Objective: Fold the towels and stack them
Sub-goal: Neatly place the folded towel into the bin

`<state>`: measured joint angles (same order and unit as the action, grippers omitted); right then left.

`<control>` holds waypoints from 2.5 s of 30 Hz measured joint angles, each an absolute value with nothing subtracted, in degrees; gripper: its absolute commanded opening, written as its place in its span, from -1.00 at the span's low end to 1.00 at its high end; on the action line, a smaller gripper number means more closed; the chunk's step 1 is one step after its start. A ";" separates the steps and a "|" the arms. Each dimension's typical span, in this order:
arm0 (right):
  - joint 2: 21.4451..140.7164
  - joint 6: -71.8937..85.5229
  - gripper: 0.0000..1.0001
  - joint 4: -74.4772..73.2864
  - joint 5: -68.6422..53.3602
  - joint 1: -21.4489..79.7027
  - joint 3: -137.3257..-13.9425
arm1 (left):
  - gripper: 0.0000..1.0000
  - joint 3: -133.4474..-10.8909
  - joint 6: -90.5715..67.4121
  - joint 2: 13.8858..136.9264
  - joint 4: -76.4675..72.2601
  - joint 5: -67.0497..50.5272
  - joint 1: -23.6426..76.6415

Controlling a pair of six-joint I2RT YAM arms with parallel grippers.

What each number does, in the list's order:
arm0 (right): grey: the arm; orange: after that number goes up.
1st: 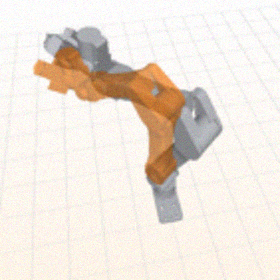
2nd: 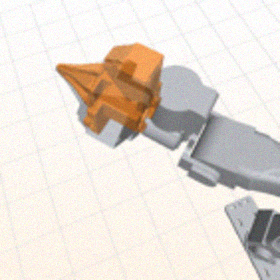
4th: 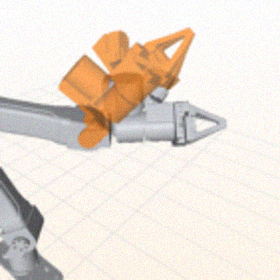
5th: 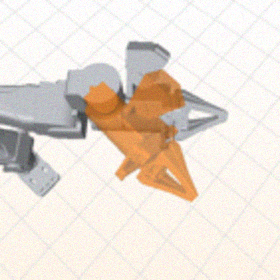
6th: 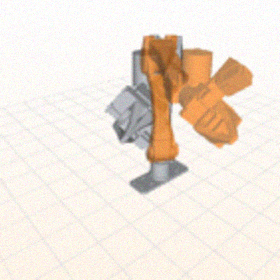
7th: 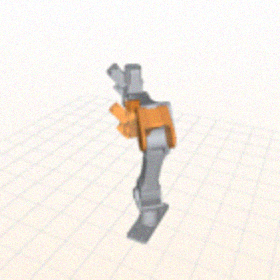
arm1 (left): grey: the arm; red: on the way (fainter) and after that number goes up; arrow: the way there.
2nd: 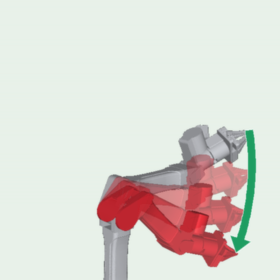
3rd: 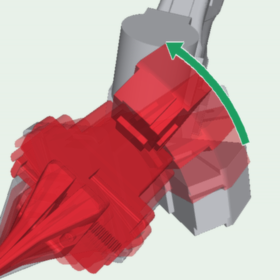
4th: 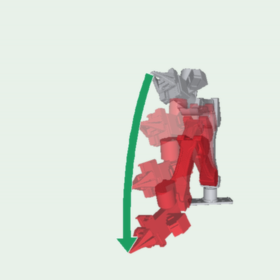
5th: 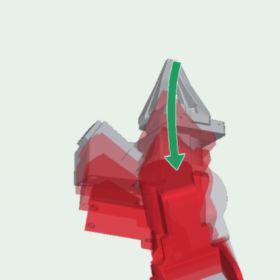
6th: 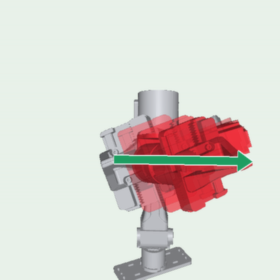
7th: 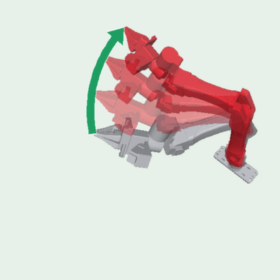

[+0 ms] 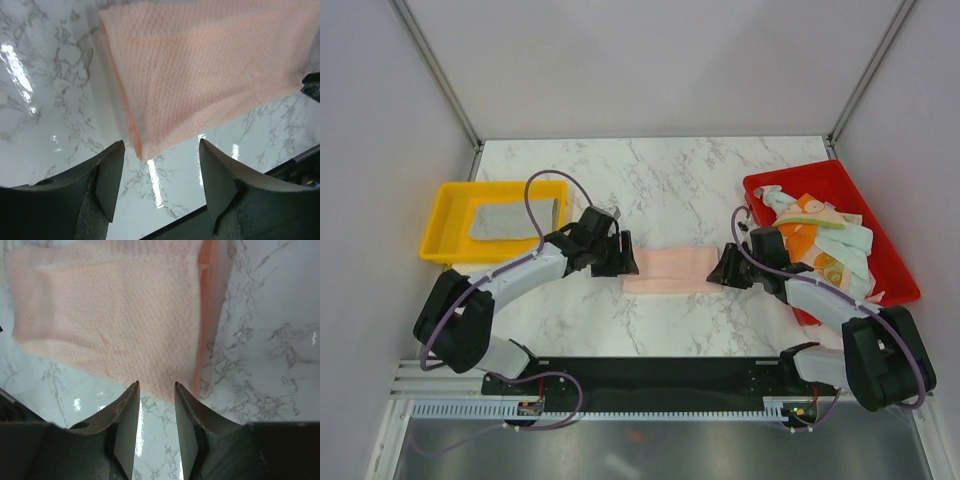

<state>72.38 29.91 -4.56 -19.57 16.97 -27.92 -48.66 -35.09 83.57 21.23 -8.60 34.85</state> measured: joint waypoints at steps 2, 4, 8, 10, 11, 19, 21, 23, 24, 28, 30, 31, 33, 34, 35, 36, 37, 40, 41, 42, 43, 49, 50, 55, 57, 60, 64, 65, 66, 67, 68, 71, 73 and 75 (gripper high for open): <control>69.89 29.85 -0.03 -6.42 -20.18 16.99 -28.69 | 0.40 -50.54 -35.07 82.89 21.41 -7.84 34.11; 67.37 29.85 0.19 -8.27 -20.75 16.99 -30.28 | 0.41 -51.59 -35.05 82.91 21.32 -7.55 33.30; 63.22 29.67 0.42 -11.14 -21.21 16.99 -34.59 | 0.41 -52.01 -35.03 86.15 21.08 -7.42 32.29; 61.65 29.56 0.46 -11.88 -21.19 16.99 -36.40 | 0.41 -52.21 -35.03 89.60 20.86 -7.60 32.16; 61.06 29.54 0.46 -12.19 -21.19 16.99 -37.08 | 0.40 -52.45 -35.03 91.46 20.91 -7.70 32.16; 59.75 28.60 0.48 -15.14 -21.17 16.99 -39.29 | 0.30 -54.81 -35.14 97.21 18.20 -10.02 31.94; 59.75 28.42 0.49 -15.59 -21.19 16.99 -39.29 | 0.24 -54.83 -35.14 97.51 17.67 -10.48 31.94; 59.75 28.25 0.49 -15.77 -21.17 16.99 -39.29 | 0.21 -54.83 -35.14 97.69 17.37 -10.63 31.94; 59.75 28.18 0.48 -15.92 -21.17 16.99 -39.29 | 0.16 -54.83 -35.16 97.76 17.23 -10.61 31.94; 59.77 28.03 0.49 -16.21 -21.21 16.99 -39.29 | -0.12 -54.94 -35.22 98.15 17.21 -10.59 31.94; 59.77 27.97 0.49 -16.40 -21.21 16.99 -39.29 | -0.51 -55.55 -35.51 99.04 17.32 -10.83 31.94; 59.77 27.90 0.49 -16.43 -21.23 16.99 -39.29 | -0.70 -56.01 -35.79 99.63 17.32 -10.96 31.94; 59.75 27.79 0.48 -16.43 -21.21 16.99 -39.29 | -0.95 -56.90 -35.83 100.95 17.43 -11.84 31.94; 59.75 27.75 0.49 -16.43 -21.21 16.99 -39.29 | -0.95 -57.41 -35.88 101.32 17.61 -12.19 31.92; 59.75 27.73 0.48 -16.47 -21.21 16.99 -39.29 | -0.96 -57.89 -35.77 101.56 17.91 -12.40 31.94; 59.72 27.68 0.48 -16.51 -21.21 16.99 -39.29 | -0.95 -58.43 -35.75 101.71 18.37 -12.53 31.94; 59.72 27.64 0.48 -16.60 -21.21 16.99 -39.29 | -0.95 -58.96 -35.75 101.75 19.00 -12.58 31.94; 59.53 27.59 0.48 -17.02 -21.19 16.99 -39.29 | -0.95 -61.71 -35.46 101.73 22.39 -12.23 31.94; 59.37 27.57 0.48 -17.19 -21.17 16.99 -39.29 | -0.95 -63.09 -35.22 101.67 23.90 -11.66 31.94; 59.16 27.57 0.49 -17.37 -21.17 16.99 -39.29 | -0.95 -64.58 -34.92 101.62 25.65 -10.85 31.94; 58.94 27.57 0.48 -17.45 -21.17 16.99 -39.29 | -0.96 -66.52 -34.41 101.49 27.75 -9.45 31.94; 58.46 27.53 0.48 -17.69 -21.15 16.99 -39.83 | -0.95 -77.73 -29.93 101.23 39.42 -1.15 31.09; 58.46 27.51 0.48 -17.69 -21.17 16.99 -39.99 | -0.95 -79.66 -28.88 101.16 41.43 0.49 30.65; 58.59 26.94 0.49 -17.67 -21.17 16.99 -40.66 | -0.95 -85.78 -22.83 99.94 49.04 8.08 25.47; 59.02 26.65 0.49 -17.65 -21.15 16.99 -40.69 | -0.95 -87.59 -20.49 99.39 51.66 10.79 22.63; 60.38 26.24 0.49 -17.58 -21.15 16.99 -40.69 | -0.96 -88.68 -17.58 98.43 53.78 12.45 18.44; 62.30 25.91 0.49 -17.21 -21.15 16.99 -40.69 | -0.95 -88.68 -14.06 97.27 55.79 13.37 13.43; 62.65 25.80 0.50 -17.10 -21.17 16.99 -40.69 | -0.95 -88.71 -13.32 97.14 56.03 13.41 12.36; 62.87 25.67 0.50 -16.95 -21.17 16.99 -40.69 | -0.95 -88.77 -12.58 97.12 56.16 13.43 11.11; 63.00 25.61 0.49 -16.82 -21.17 16.99 -40.69 | -0.95 -88.92 -12.08 97.12 56.25 13.43 10.04; 63.07 25.58 0.49 -16.69 -21.17 16.99 -40.69 | -0.96 -89.23 -11.57 97.14 56.45 13.41 8.88; 63.09 25.43 0.49 -16.10 -21.17 16.99 -40.69 | -0.95 -90.96 -10.66 97.32 56.40 13.43 5.50; 63.24 25.41 0.49 -15.64 -21.17 16.99 -40.69 | -0.95 -92.71 -10.22 97.93 56.27 13.58 3.81; 63.61 25.41 0.50 -15.14 -21.15 16.99 -40.69 | -0.95 -94.37 -9.56 98.96 55.24 13.98 2.22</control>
<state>63.61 25.41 -15.14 -21.15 16.99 -40.69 -94.37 -9.56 98.96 55.24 13.98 2.22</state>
